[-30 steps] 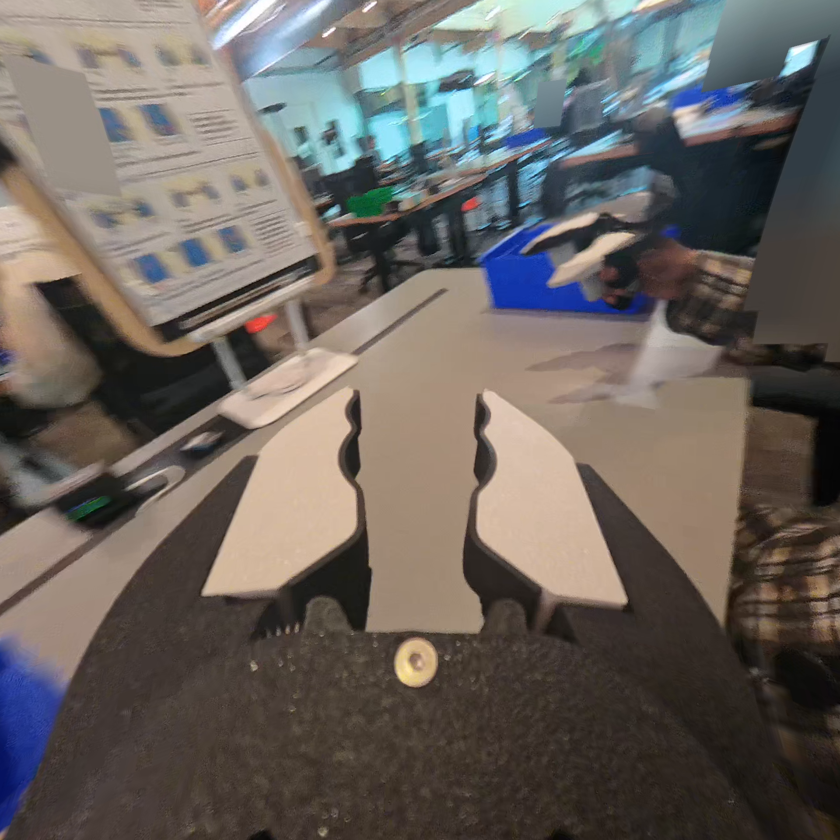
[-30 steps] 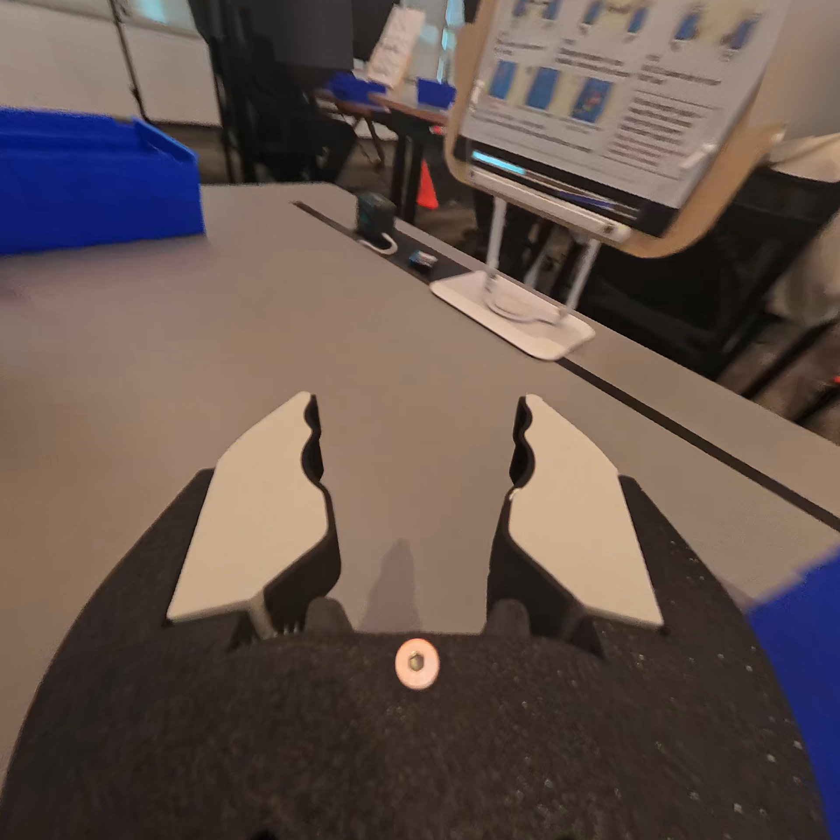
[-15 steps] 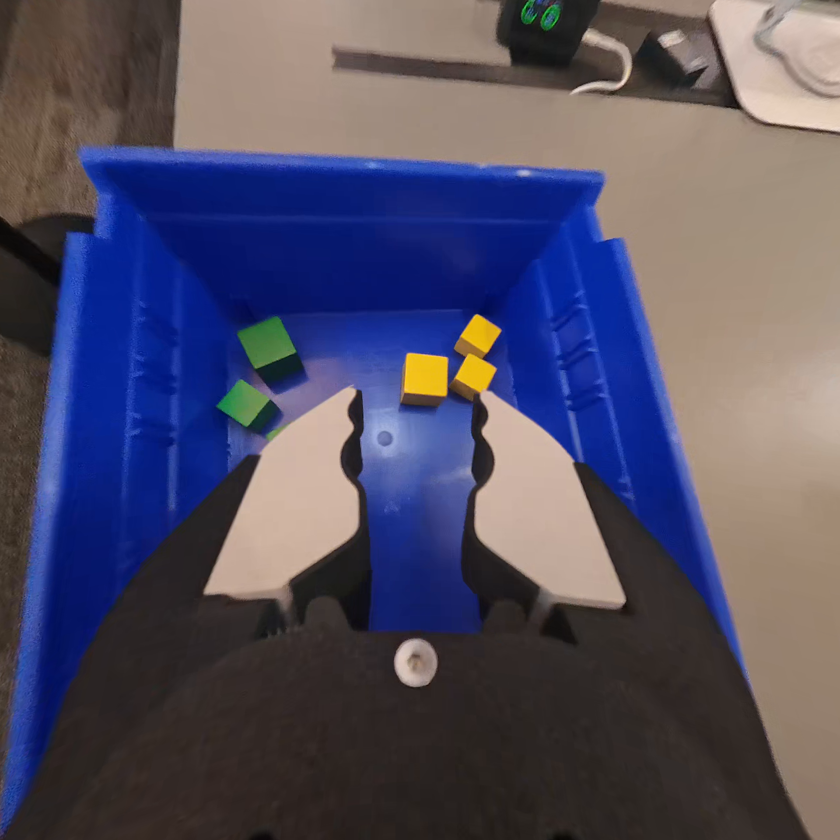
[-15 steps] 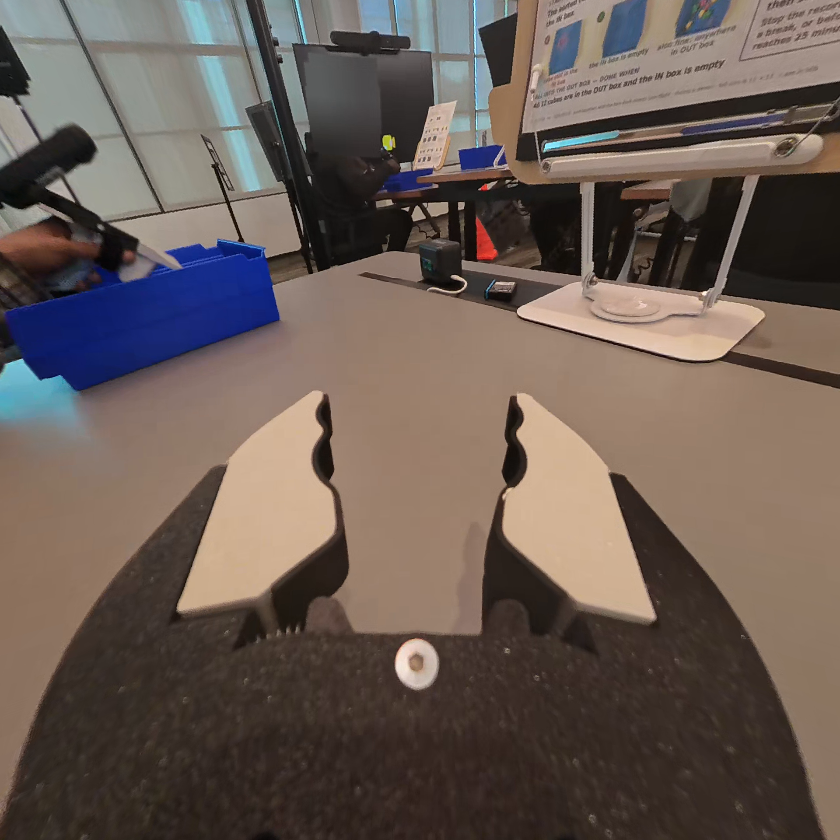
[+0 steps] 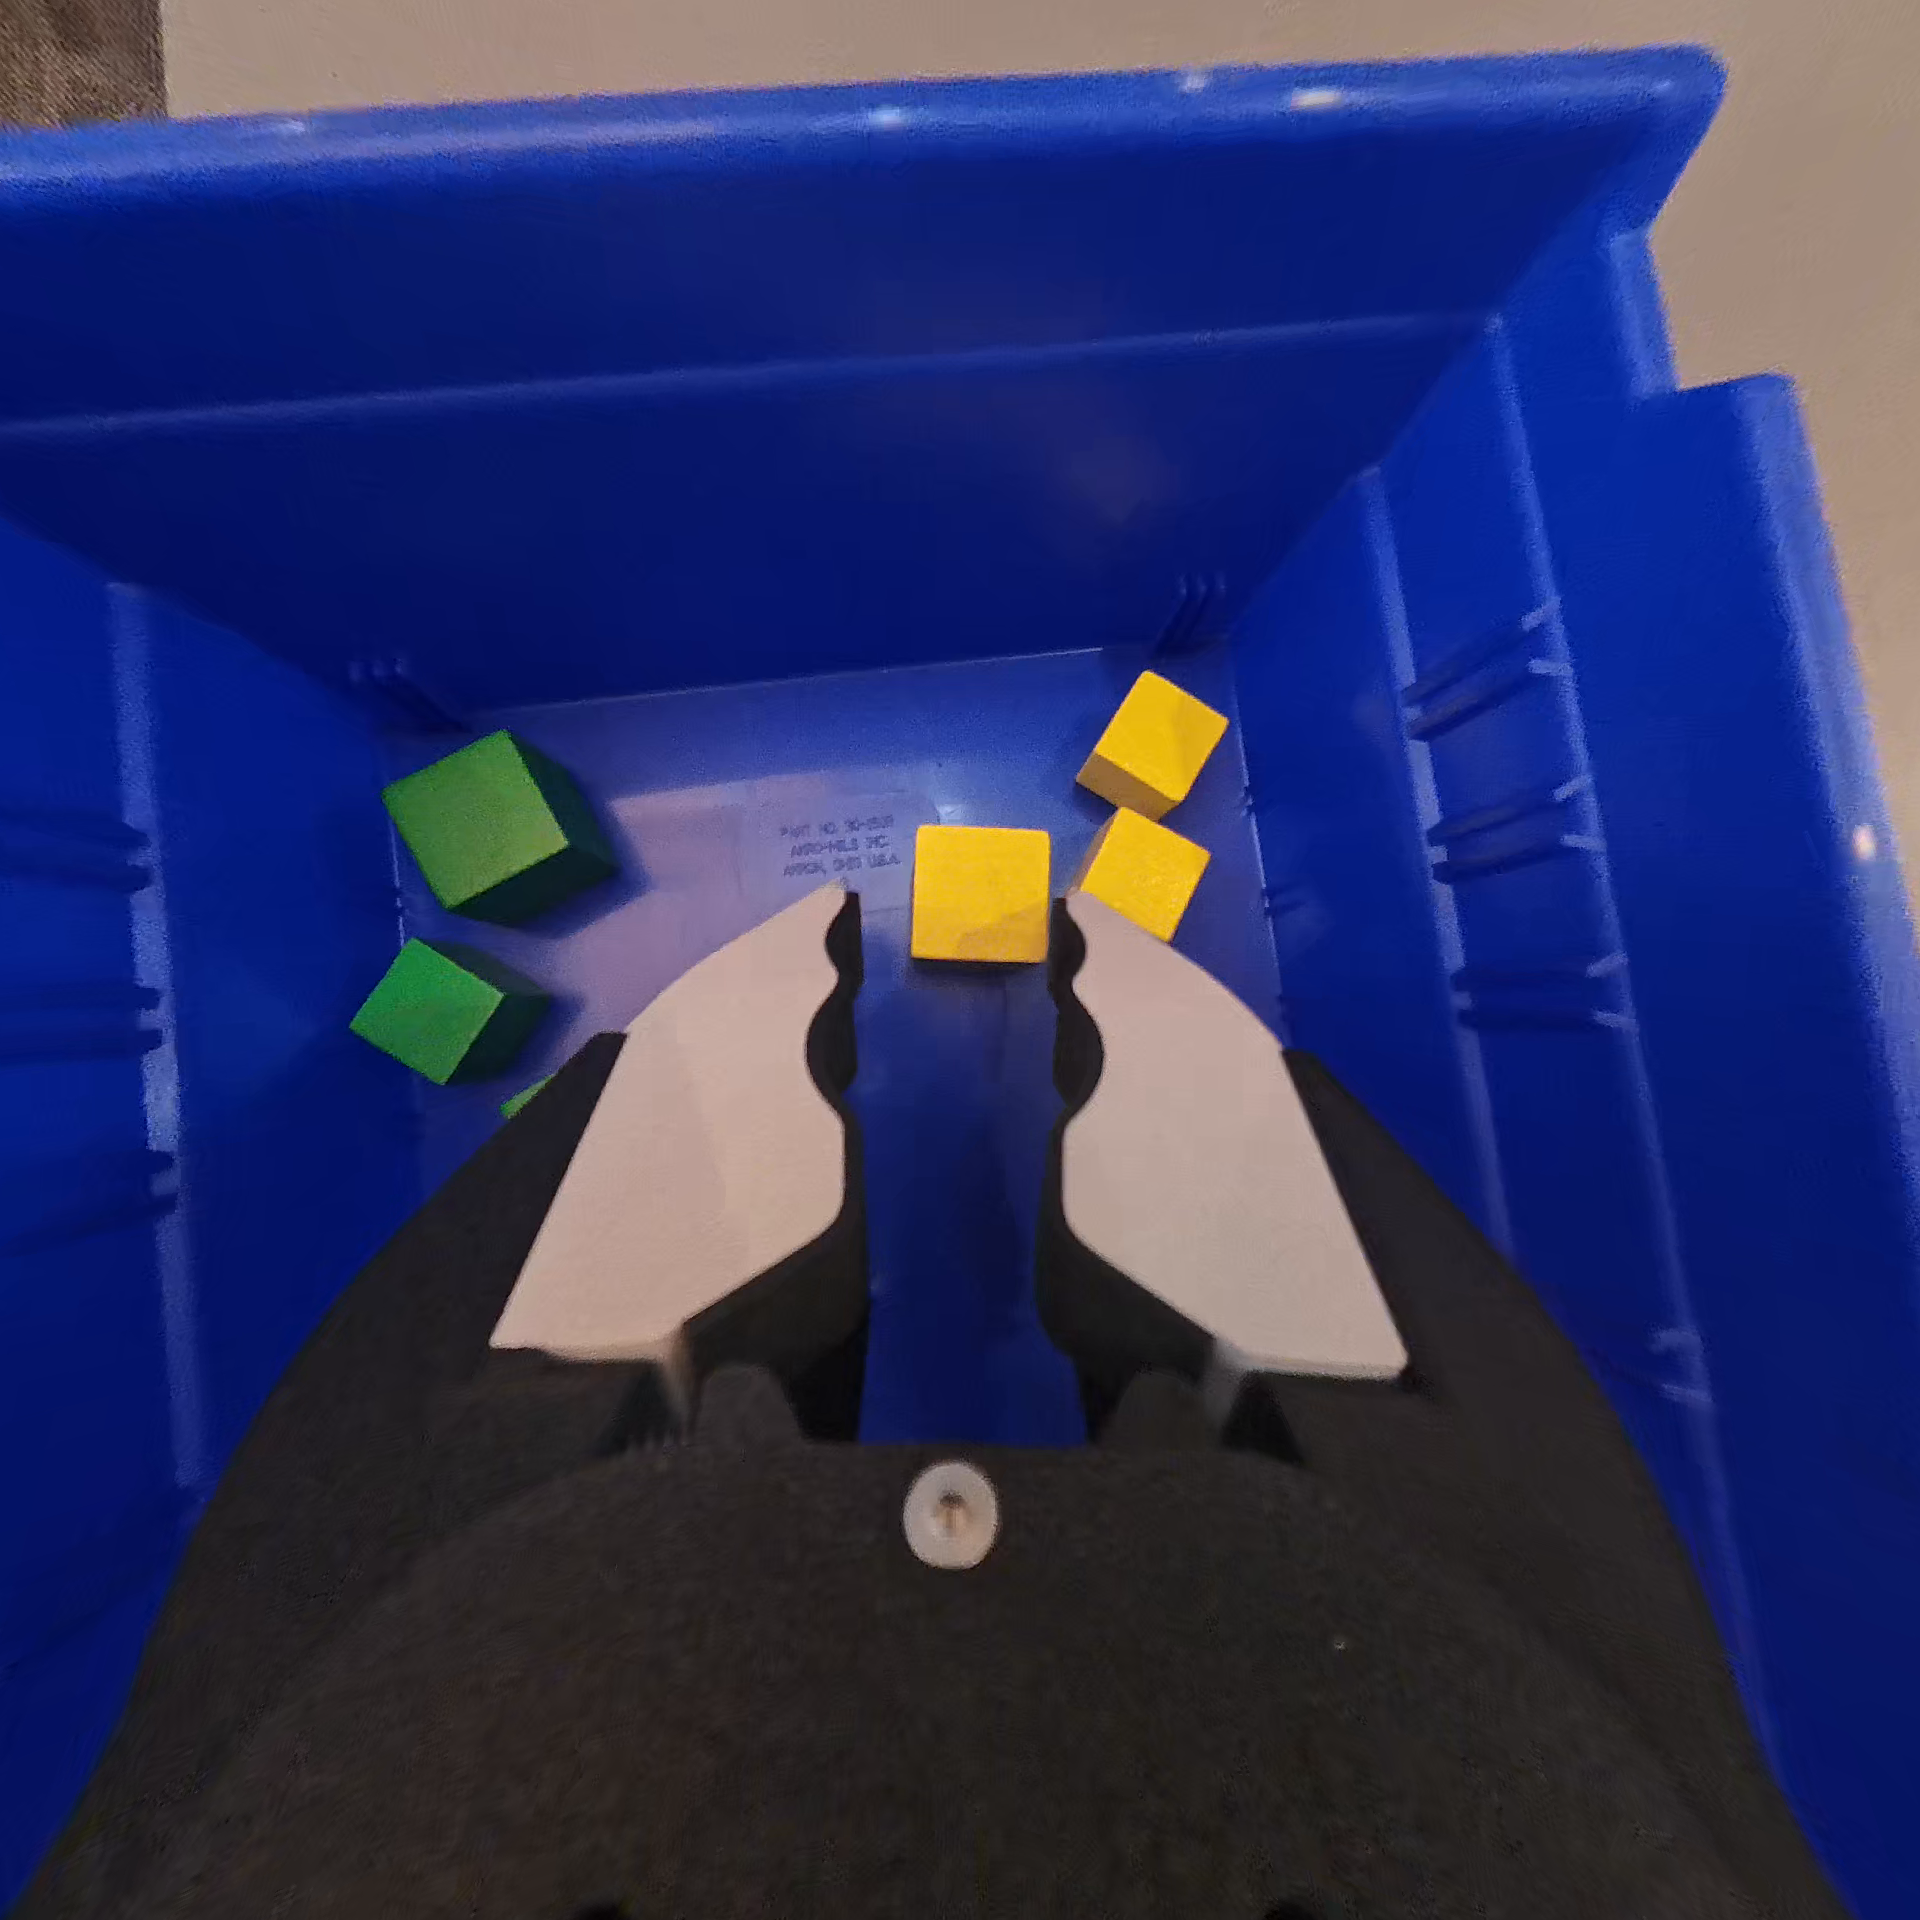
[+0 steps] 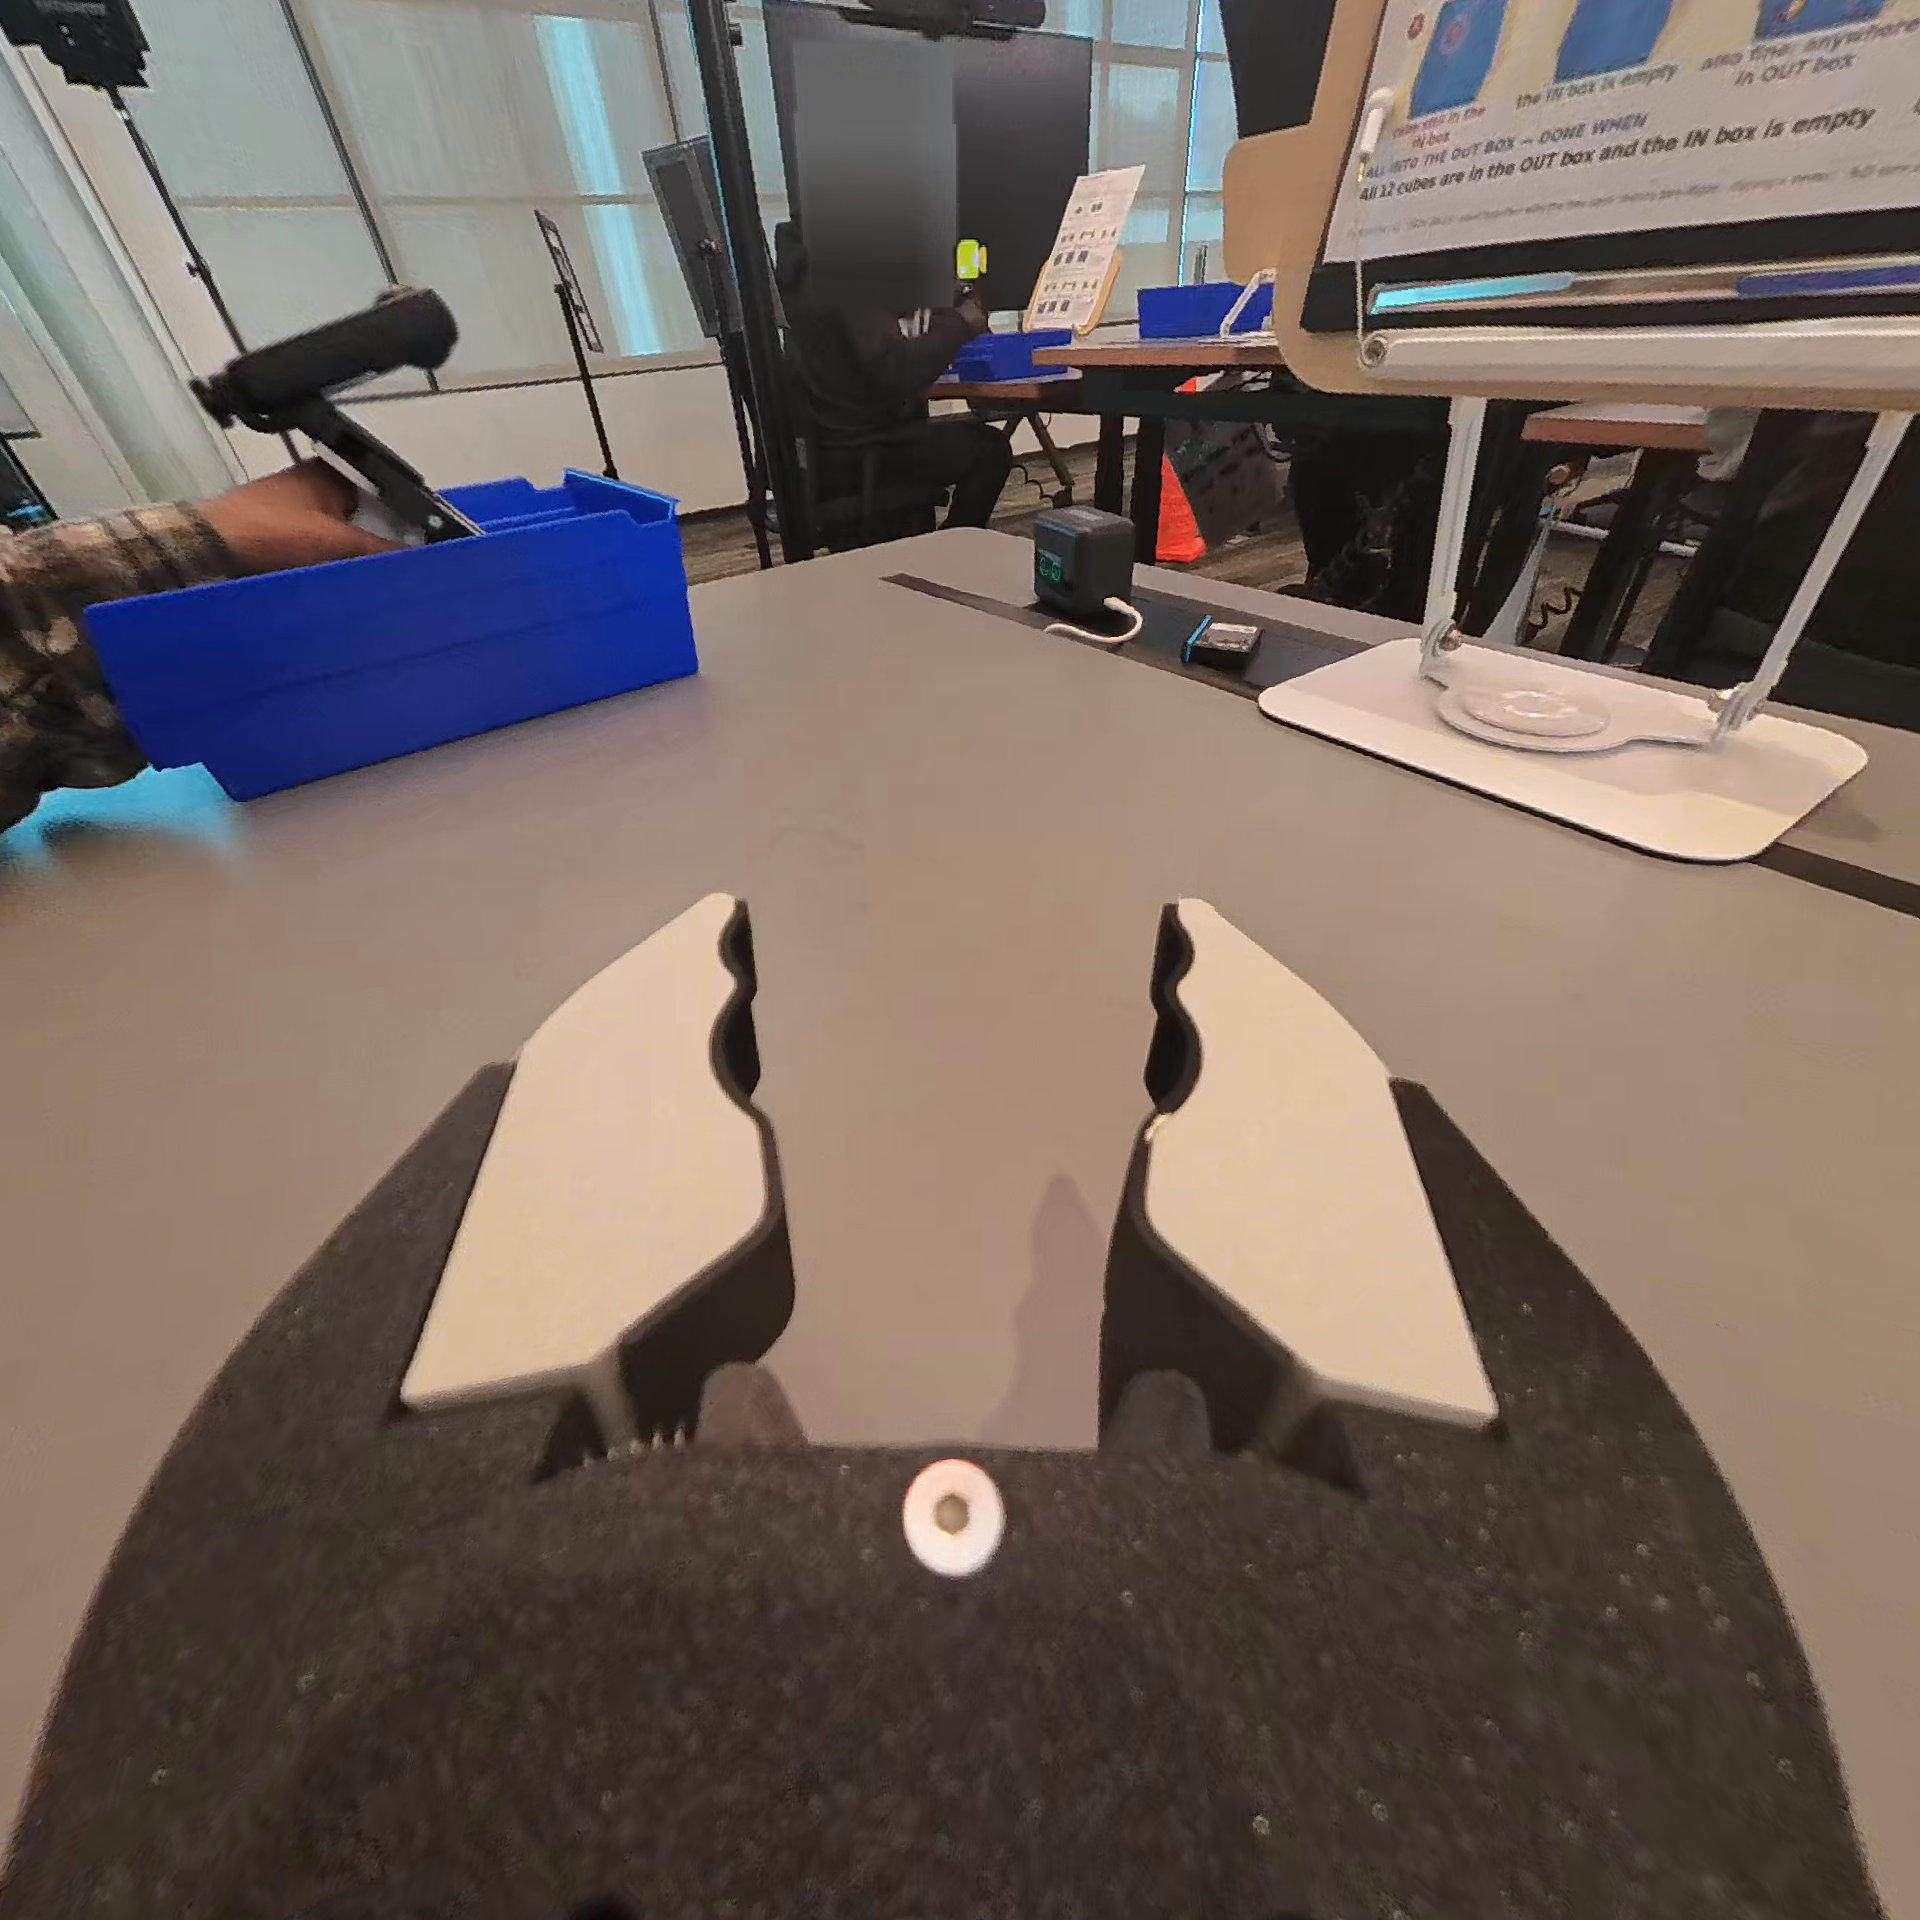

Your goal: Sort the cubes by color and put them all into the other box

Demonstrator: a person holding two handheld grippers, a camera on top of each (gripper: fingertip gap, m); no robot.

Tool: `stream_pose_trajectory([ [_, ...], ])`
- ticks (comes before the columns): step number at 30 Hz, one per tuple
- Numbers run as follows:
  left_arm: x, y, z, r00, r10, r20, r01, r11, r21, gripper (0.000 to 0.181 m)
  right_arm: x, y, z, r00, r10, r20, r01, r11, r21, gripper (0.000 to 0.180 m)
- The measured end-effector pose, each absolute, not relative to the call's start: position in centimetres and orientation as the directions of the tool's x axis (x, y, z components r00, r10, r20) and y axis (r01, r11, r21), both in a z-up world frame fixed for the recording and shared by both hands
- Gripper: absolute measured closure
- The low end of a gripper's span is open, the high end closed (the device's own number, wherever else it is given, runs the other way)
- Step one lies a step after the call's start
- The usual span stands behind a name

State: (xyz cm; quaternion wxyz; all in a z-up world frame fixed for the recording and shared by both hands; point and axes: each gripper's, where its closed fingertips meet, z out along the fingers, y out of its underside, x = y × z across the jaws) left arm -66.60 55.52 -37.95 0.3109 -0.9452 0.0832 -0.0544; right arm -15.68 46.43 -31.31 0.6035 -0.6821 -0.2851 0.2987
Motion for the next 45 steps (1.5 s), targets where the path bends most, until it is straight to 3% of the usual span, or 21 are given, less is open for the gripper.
stream_pose_trajectory([
  [13, -66.5, 56.1, -40.0, 0.968, -0.252, -0.001, -0.213, -0.817, -0.535, 0.152, -15.6, 46.1, -30.5, 0.642, 0.762, -0.081, -0.005, -0.101, -0.995, 0.107],
  [17, -66.8, 56.0, -36.6, 0.959, -0.282, -0.036, -0.24, -0.732, -0.638, 0.152, -15.5, 45.9, -30.7, 0.639, 0.765, -0.08, 0.004, -0.108, -0.994, 0.107],
  [21, -65.0, 54.4, -28.8, 0.925, -0.364, -0.109, -0.308, -0.549, -0.777, 0.152, -15.5, 45.7, -30.5, 0.634, 0.77, -0.072, 0.009, -0.1, -0.995, 0.107],
  [25, -57.7, 50.5, -21.3, 0.835, -0.522, -0.172, -0.399, -0.36, -0.843, 0.152, -15.9, 45.1, -30.2, 0.608, 0.789, -0.085, 0.003, -0.109, -0.994, 0.108],
  [28, -49.0, 46.8, -18.7, 0.705, -0.688, -0.171, -0.436, -0.229, -0.87, 0.152, -16.7, 44.2, -29.6, 0.567, 0.821, -0.064, 0.009, -0.084, -0.996, 0.11],
  [35, -31.9, 41.9, -21.9, 0.321, -0.944, -0.073, -0.371, -0.055, -0.927, 0.152, -18.7, 40.3, -25.7, 0.399, 0.916, -0.023, 0.039, -0.042, -0.998, 0.112],
  [37, -29.0, 41.8, -23.7, 0.254, -0.965, -0.066, -0.351, -0.028, -0.936, 0.152, -18.4, 39.9, -25.4, 0.402, 0.913, -0.072, 0.057, -0.104, -0.993, 0.111],
  [40, -26.4, 42.7, -26.3, 0.245, -0.964, -0.106, -0.372, 0.007, -0.928, 0.152, -17.6, 40.7, -26.0, 0.449, 0.831, -0.329, 0.012, -0.373, -0.928, 0.112],
  [45, -24.0, 43.4, -28.2, 0.248, -0.931, -0.267, -0.485, 0.119, -0.866, 0.153, -18.4, 41.3, -27.4, 0.351, 0.569, -0.743, -0.052, -0.781, -0.623, 0.124],
])
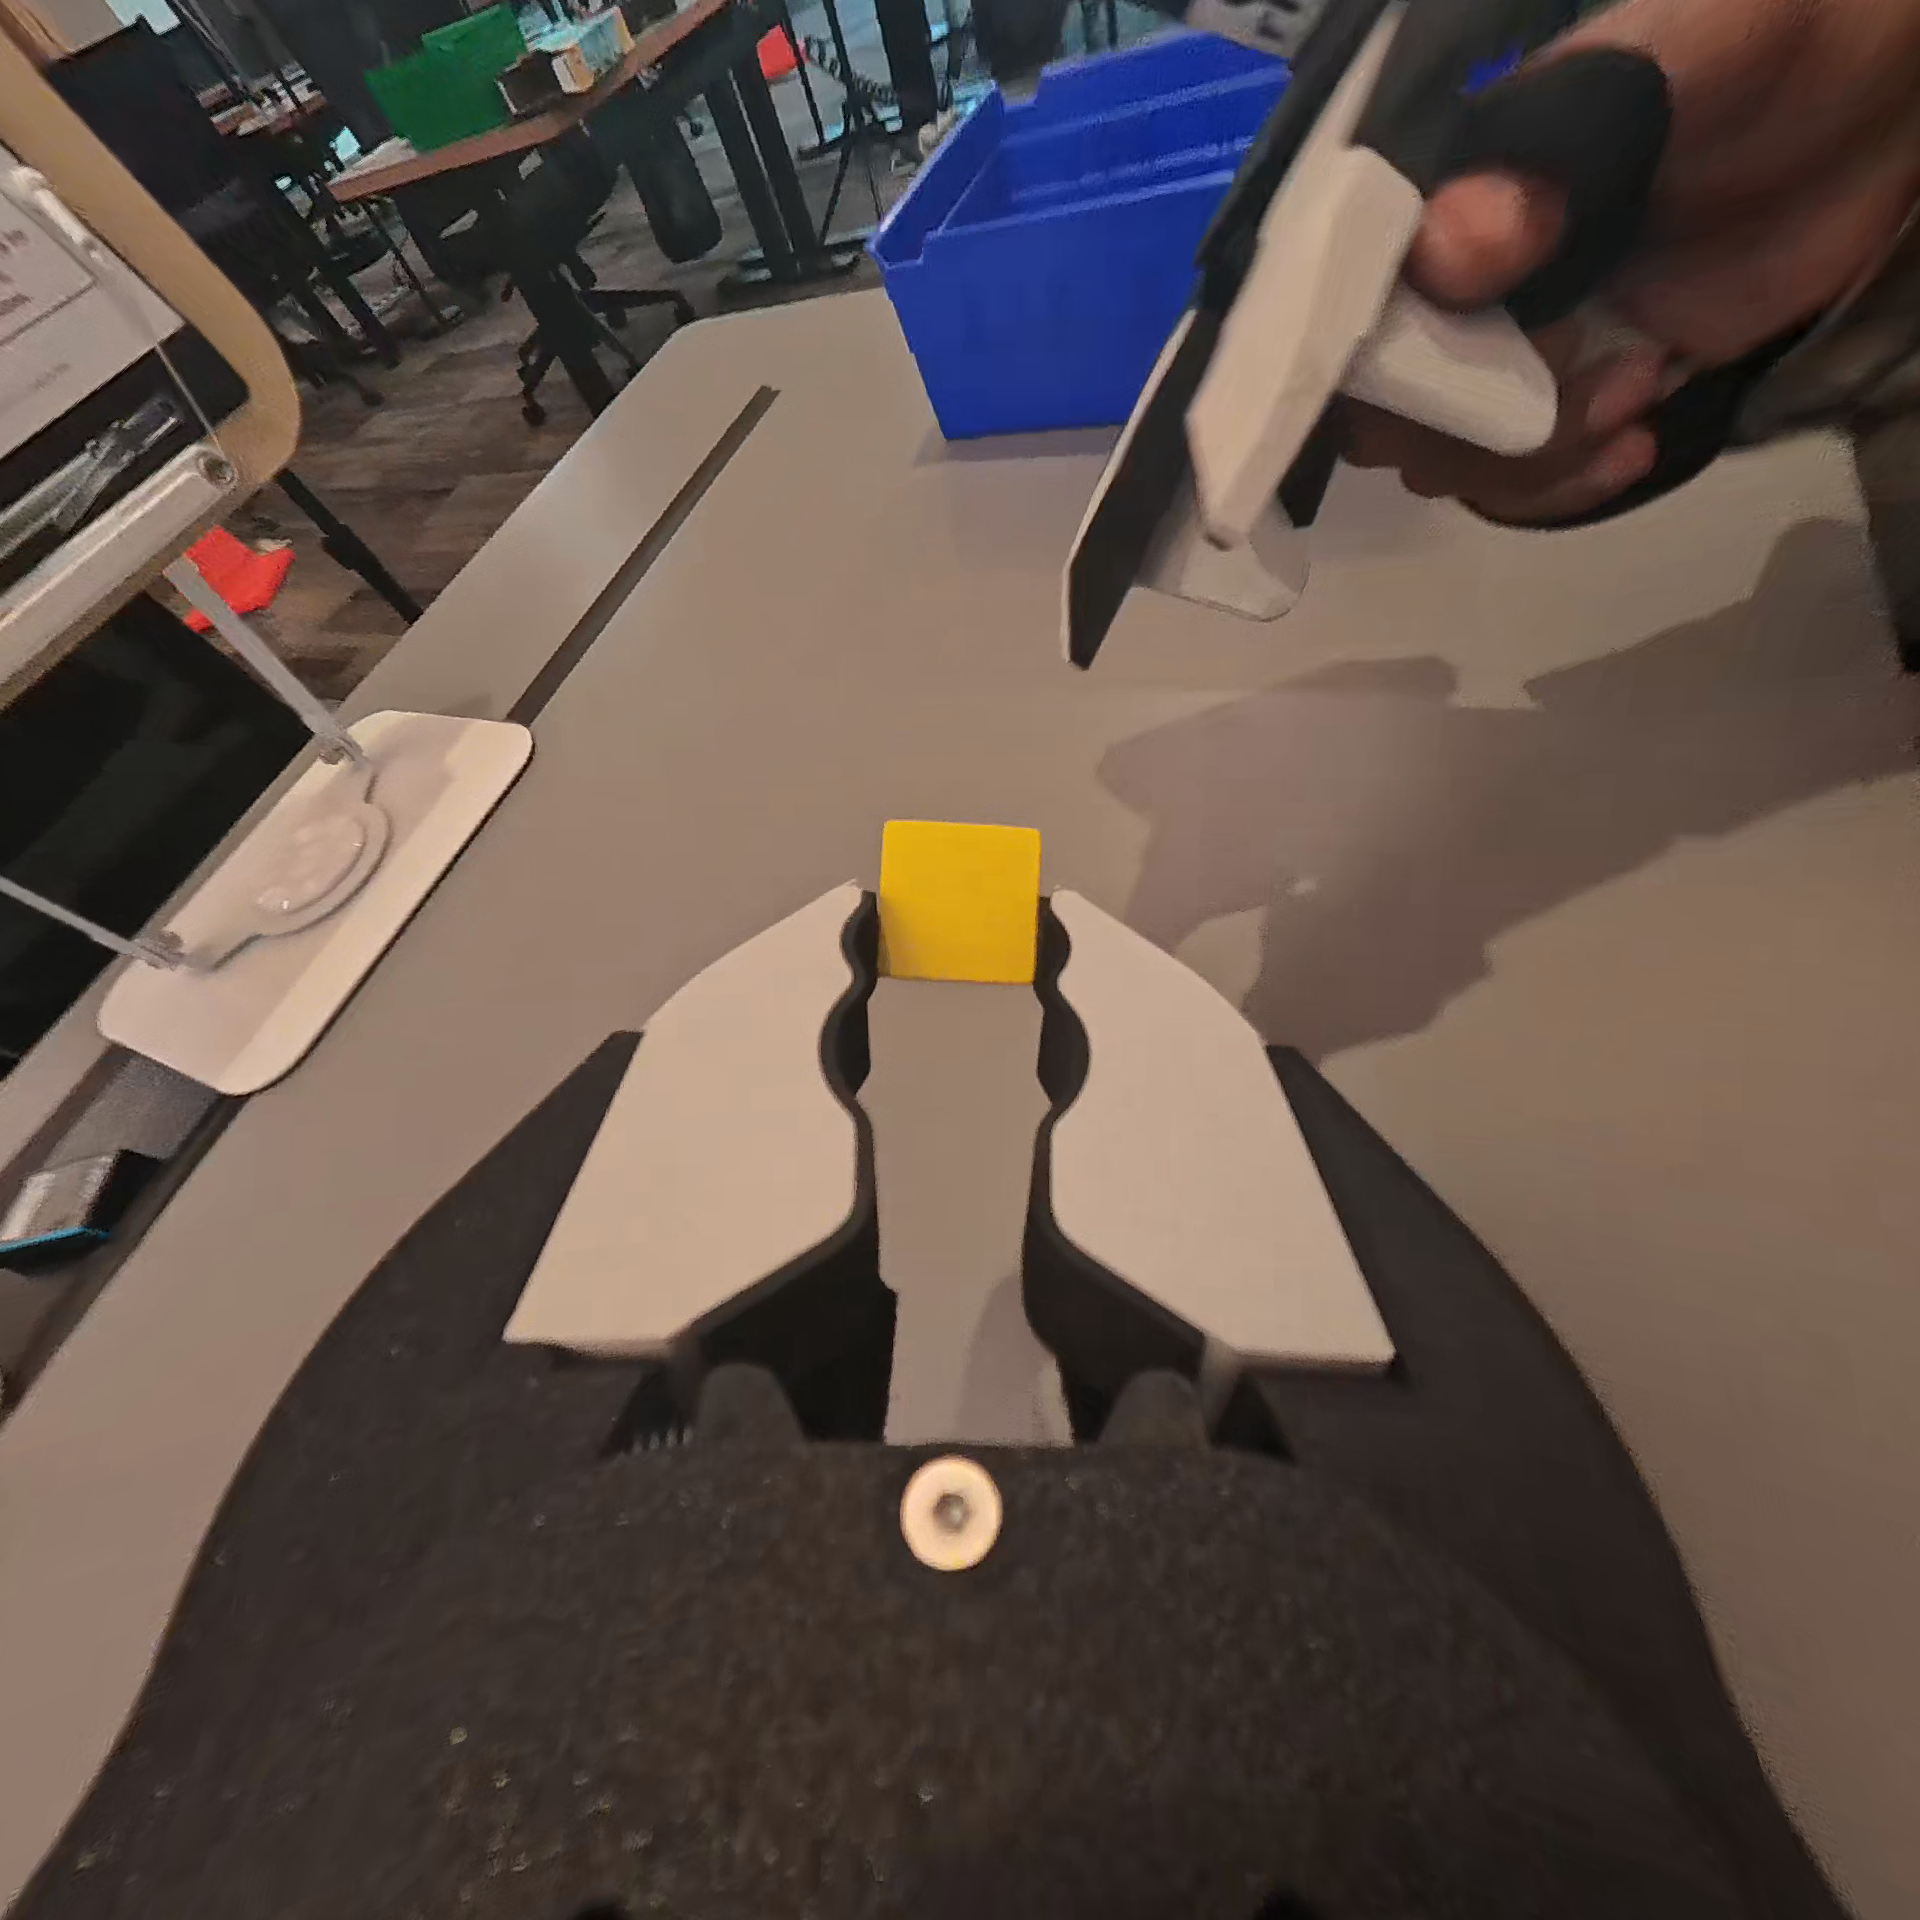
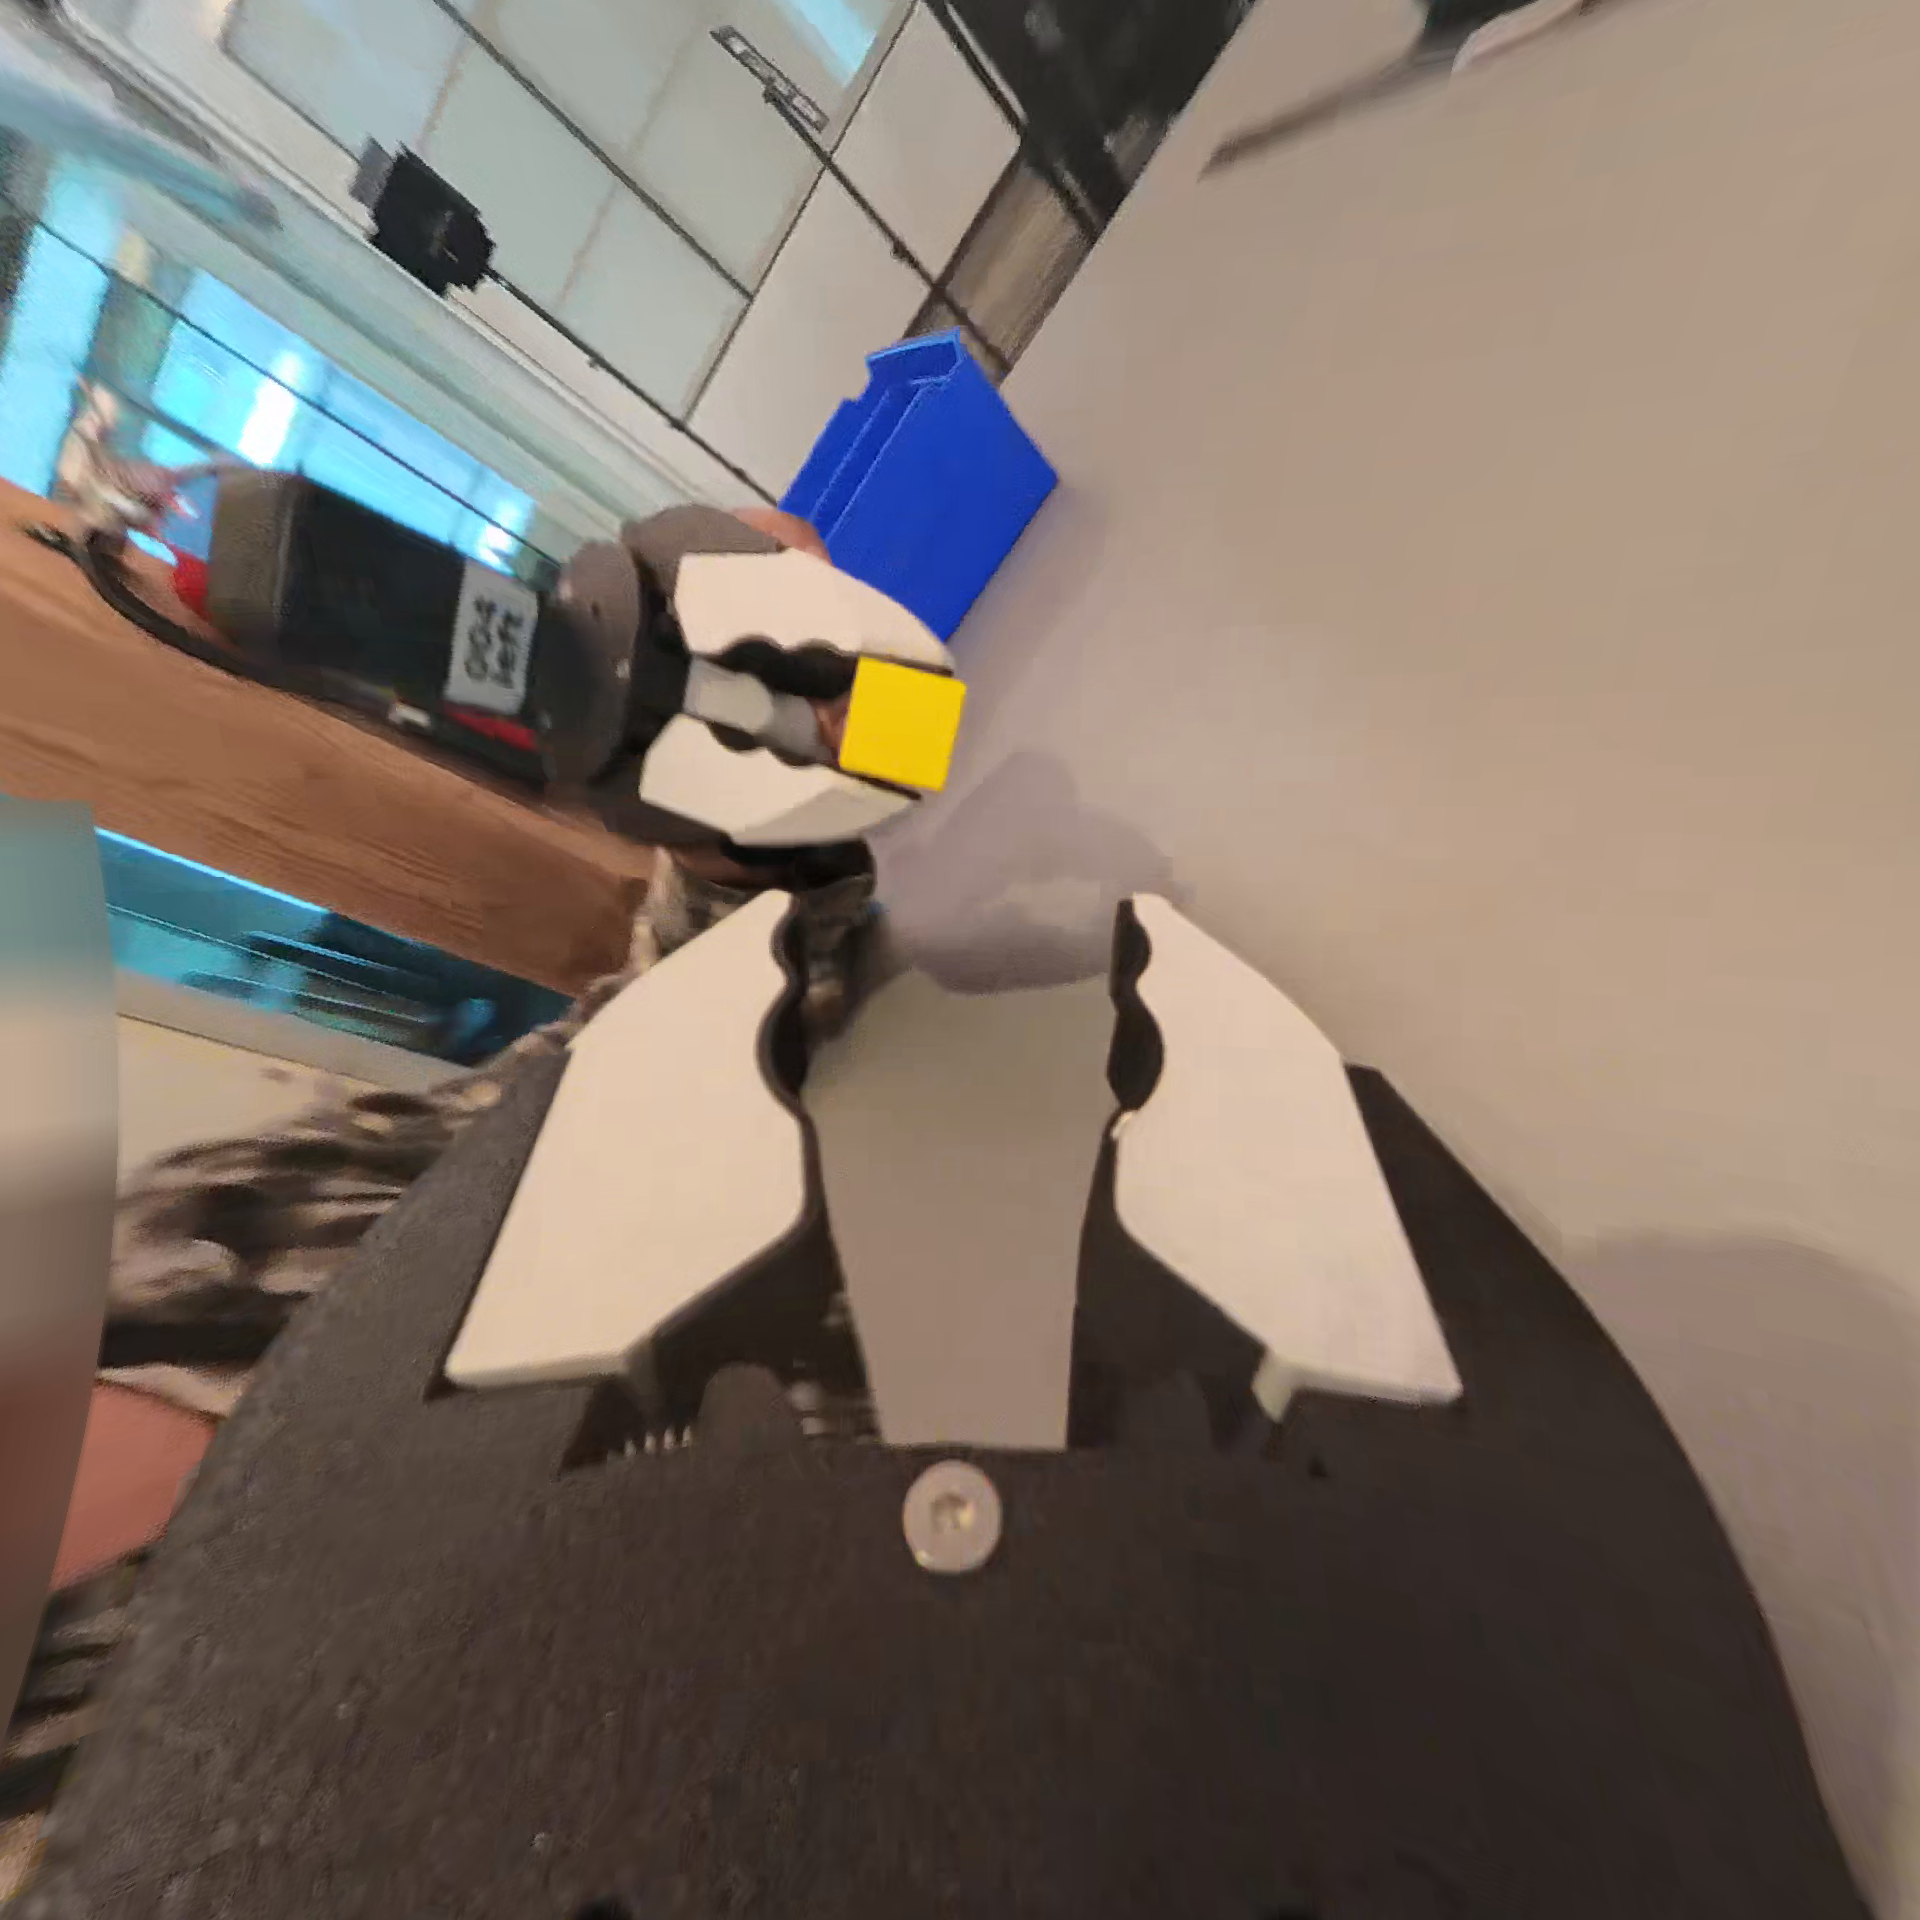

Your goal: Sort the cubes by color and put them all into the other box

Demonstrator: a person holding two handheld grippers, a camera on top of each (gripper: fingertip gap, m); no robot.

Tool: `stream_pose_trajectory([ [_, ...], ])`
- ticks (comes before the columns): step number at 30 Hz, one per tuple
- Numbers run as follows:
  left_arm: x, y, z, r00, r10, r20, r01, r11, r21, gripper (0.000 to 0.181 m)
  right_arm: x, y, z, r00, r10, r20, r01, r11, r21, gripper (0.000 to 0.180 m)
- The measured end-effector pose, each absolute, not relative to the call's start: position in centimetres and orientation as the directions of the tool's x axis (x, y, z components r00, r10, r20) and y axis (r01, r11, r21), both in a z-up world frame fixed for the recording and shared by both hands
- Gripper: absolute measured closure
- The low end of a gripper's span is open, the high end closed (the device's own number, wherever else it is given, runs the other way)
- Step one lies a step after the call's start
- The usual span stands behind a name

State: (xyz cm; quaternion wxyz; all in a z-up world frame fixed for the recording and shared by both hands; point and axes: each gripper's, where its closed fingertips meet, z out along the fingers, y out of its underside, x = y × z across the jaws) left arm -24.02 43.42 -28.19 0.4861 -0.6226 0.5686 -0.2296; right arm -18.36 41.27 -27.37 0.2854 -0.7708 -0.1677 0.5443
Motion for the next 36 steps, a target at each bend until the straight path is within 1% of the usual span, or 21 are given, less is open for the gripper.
stream_pose_trajectory([
  [2, -23.2, 43.4, -28.6, 0.236, -0.92, -0.313, -0.526, 0.15, -0.837, 0.153, -19.3, 41.7, -27.7, 0.31, 0.493, -0.813, -0.041, -0.847, -0.529, 0.126],
  [3, -23.0, 43.5, -28.9, 0.235, -0.912, -0.336, -0.547, 0.161, -0.821, 0.153, -19.8, 42.0, -27.9, 0.305, 0.469, -0.829, -0.033, -0.865, -0.502, 0.126],
  [6, -22.5, 43.8, -29.3, 0.245, -0.895, -0.373, -0.569, 0.178, -0.803, 0.152, -21.1, 42.8, -28.6, 0.326, 0.438, -0.838, -0.005, -0.885, -0.465, 0.126],
  [8, -22.4, 44.0, -29.3, 0.259, -0.889, -0.378, -0.572, 0.174, -0.801, 0.152, -21.8, 43.3, -29.0, 0.338, 0.433, -0.836, 0.008, -0.889, -0.457, 0.127],
  [12, -22.3, 44.2, -29.4, 0.277, -0.873, -0.402, -0.58, 0.182, -0.794, 0.152, -23.1, 43.4, -29.0, 0.304, 0.425, -0.852, 0.017, -0.897, -0.442, 0.137],
  [15, -22.0, 44.2, -29.5, 0.284, -0.87, -0.403, -0.572, 0.183, -0.799, 0.152, -23.6, 43.7, -29.2, 0.31, 0.43, -0.848, 0.022, -0.895, -0.446, 0.152],
  [17, -21.9, 44.1, -29.5, 0.301, -0.874, -0.382, -0.547, 0.17, -0.819, 0.152, -23.5, 43.7, -29.2, 0.32, 0.441, -0.838, 0.035, -0.89, -0.455, 0.152],
  [19, -21.5, 43.8, -29.3, 0.311, -0.894, -0.322, -0.486, 0.141, -0.863, 0.152, -23.1, 43.6, -29.1, 0.342, 0.451, -0.824, 0.048, -0.884, -0.464, 0.152],
  [20, -21.4, 43.6, -29.1, 0.316, -0.903, -0.292, -0.454, 0.127, -0.882, 0.148, -22.6, 43.7, -28.8, 0.358, 0.465, -0.81, 0.052, -0.876, -0.48, 0.152],
  [21, -21.3, 43.5, -28.9, 0.322, -0.909, -0.264, -0.422, 0.112, -0.9, 0.135, -21.7, 43.9, -28.4, 0.376, 0.474, -0.796, 0.051, -0.868, -0.493, 0.152],
  [24, -21.5, 43.2, -28.6, 0.322, -0.926, -0.198, -0.343, 0.081, -0.936, 0.11, -16.5, 45.2, -26.1, 0.486, 0.498, -0.718, 0.044, -0.835, -0.548, 0.152],
  [26, -21.7, 43.1, -28.4, 0.311, -0.938, -0.156, -0.291, 0.062, -0.955, 0.102, -10.5, 46.7, -24.0, 0.624, 0.489, -0.61, 0.039, -0.799, -0.6, 0.152],
  [29, -21.7, 43.1, -28.1, 0.286, -0.953, -0.096, -0.223, 0.031, -0.974, 0.094, 0.7, 49.2, -20.9, 0.833, 0.381, -0.401, 0.038, -0.762, -0.646, 0.152],
  [31, -21.5, 42.9, -27.9, 0.272, -0.959, -0.084, -0.196, 0.03, -0.98, 0.093, 8.1, 50.0, -19.7, 0.918, 0.269, -0.291, 0.035, -0.787, -0.616, 0.152],
  [33, -21.4, 42.8, -27.9, 0.269, -0.957, -0.11, -0.196, 0.057, -0.979, 0.094, 14.2, 50.6, -19.4, 0.962, 0.154, -0.224, -0.006, -0.811, -0.585, 0.152],
  [36, -21.2, 42.9, -28.5, 0.273, -0.944, -0.187, -0.24, 0.121, -0.963, 0.097, 20.9, 50.8, -21.2, 0.99, 0.029, -0.137, -0.045, -0.863, -0.504, 0.152],
])
